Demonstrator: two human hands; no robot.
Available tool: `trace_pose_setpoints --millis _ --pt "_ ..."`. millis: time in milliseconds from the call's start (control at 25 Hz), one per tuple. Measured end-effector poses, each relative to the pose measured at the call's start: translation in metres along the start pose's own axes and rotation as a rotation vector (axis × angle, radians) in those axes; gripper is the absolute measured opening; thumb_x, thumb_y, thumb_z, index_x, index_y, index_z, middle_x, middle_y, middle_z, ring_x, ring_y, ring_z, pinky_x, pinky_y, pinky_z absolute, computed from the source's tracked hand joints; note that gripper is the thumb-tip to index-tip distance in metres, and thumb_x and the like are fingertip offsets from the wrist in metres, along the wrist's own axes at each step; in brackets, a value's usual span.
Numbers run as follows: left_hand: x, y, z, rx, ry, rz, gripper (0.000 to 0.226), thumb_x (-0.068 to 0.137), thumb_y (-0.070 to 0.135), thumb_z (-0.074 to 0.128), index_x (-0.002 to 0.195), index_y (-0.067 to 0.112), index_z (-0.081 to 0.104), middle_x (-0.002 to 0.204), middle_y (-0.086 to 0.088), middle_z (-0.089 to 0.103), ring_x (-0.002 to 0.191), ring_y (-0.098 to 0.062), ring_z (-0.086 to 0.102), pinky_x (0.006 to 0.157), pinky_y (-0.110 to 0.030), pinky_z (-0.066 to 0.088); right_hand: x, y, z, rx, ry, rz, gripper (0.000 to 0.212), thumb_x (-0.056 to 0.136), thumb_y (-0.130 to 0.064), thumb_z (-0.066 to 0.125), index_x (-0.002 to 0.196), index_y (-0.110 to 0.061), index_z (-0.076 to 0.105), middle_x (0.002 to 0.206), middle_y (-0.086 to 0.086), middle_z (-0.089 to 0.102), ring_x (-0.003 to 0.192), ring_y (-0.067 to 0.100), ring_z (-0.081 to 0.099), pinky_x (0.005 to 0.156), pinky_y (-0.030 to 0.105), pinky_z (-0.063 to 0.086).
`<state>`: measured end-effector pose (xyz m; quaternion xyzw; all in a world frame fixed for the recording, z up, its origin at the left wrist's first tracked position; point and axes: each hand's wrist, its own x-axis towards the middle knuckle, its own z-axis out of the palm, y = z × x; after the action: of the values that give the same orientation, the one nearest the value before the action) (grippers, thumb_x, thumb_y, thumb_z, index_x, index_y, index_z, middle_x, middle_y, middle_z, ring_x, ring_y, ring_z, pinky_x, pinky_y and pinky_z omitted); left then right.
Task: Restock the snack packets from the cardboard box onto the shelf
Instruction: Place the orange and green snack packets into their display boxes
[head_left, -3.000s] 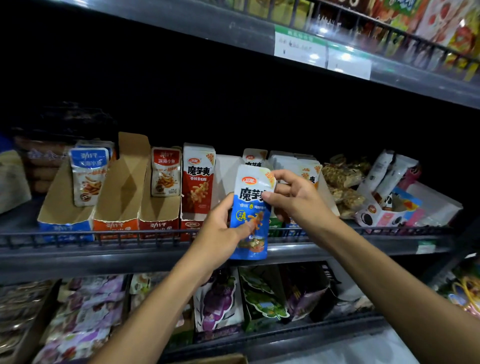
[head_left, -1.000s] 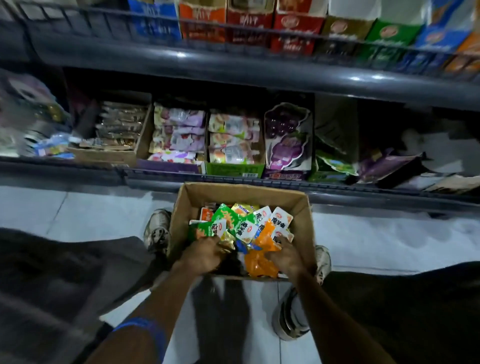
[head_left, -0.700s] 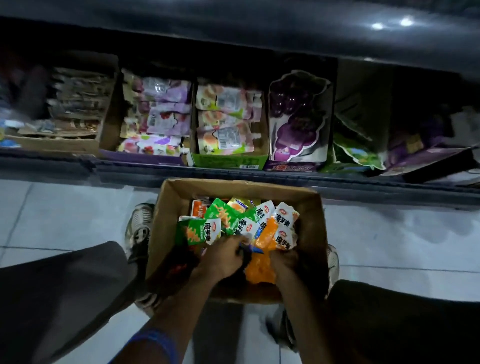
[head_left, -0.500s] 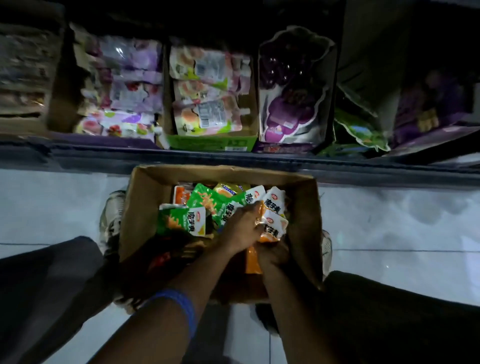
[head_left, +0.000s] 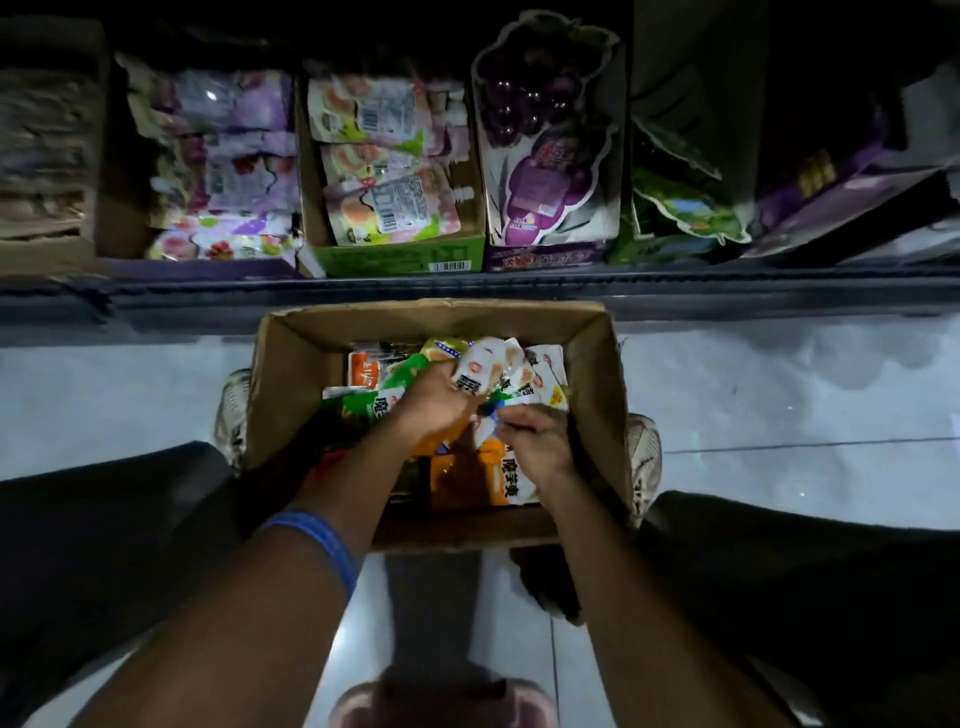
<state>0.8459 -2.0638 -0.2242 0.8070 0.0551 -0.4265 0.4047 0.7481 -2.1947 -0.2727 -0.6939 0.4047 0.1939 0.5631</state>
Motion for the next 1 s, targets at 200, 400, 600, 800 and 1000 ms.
trace_pose_setpoints --millis 200,400,600,800,1000 --pt "-0.013 -0.029 -0.028 0.269 -0.091 -0.093 0.041 0.08 0.006 0.076 0.118 0.013 0.062 0.112 -0.007 0.069 0.097 -0.025 0.066 0.08 -0.032 0.055 -0.021 -0.008 -0.004 -0.743 -0.161 -0.025 0.063 0.076 -0.016 0.075 0.133 -0.019 0.049 0.135 0.009 0.044 0.122 0.03 0.047 0.099 0.035 0.045" --pt "-0.01 -0.067 -0.007 0.329 -0.208 -0.089 0.053 0.077 0.014 0.082 0.126 0.012 0.061 0.123 -0.003 0.068 0.107 -0.021 0.065 0.095 -0.035 0.052 -0.026 0.002 0.003 -1.113 -0.001 -0.194 0.053 0.077 -0.02 0.069 0.126 -0.023 0.05 0.133 0.011 0.044 0.125 0.031 0.04 0.103 0.041 0.036" --pt "-0.006 -0.068 0.005 0.254 -0.078 0.001 0.049 0.077 0.019 0.082 0.123 0.014 0.065 0.119 -0.003 0.07 0.106 -0.021 0.065 0.095 -0.039 0.052 -0.022 -0.005 0.007 -1.235 -0.001 -0.116 0.054 0.078 -0.03 0.071 0.127 -0.021 0.051 0.132 0.008 0.05 0.123 0.03 0.044 0.1 0.043 0.036" --pt "-0.008 -0.061 0.007 0.231 0.157 0.113 0.038 0.084 0.027 0.075 0.119 0.014 0.066 0.116 -0.003 0.071 0.106 -0.022 0.066 0.092 -0.041 0.054 -0.027 -0.041 -0.005 -1.21 -0.292 -0.142 0.056 0.078 -0.032 0.076 0.13 -0.02 0.058 0.135 0.007 0.053 0.126 0.028 0.046 0.105 0.036 0.04" --pt "-0.017 -0.043 -0.022 -0.136 0.02 -0.049 0.028 0.092 0.027 0.066 0.119 0.023 0.064 0.129 -0.003 0.064 0.114 -0.025 0.061 0.102 -0.043 0.048 -0.059 -0.095 -0.052 -0.567 -0.402 -0.019 0.038 0.083 -0.016 0.071 0.119 -0.021 0.062 0.127 0.007 0.058 0.108 0.023 0.06 0.097 0.042 0.05"
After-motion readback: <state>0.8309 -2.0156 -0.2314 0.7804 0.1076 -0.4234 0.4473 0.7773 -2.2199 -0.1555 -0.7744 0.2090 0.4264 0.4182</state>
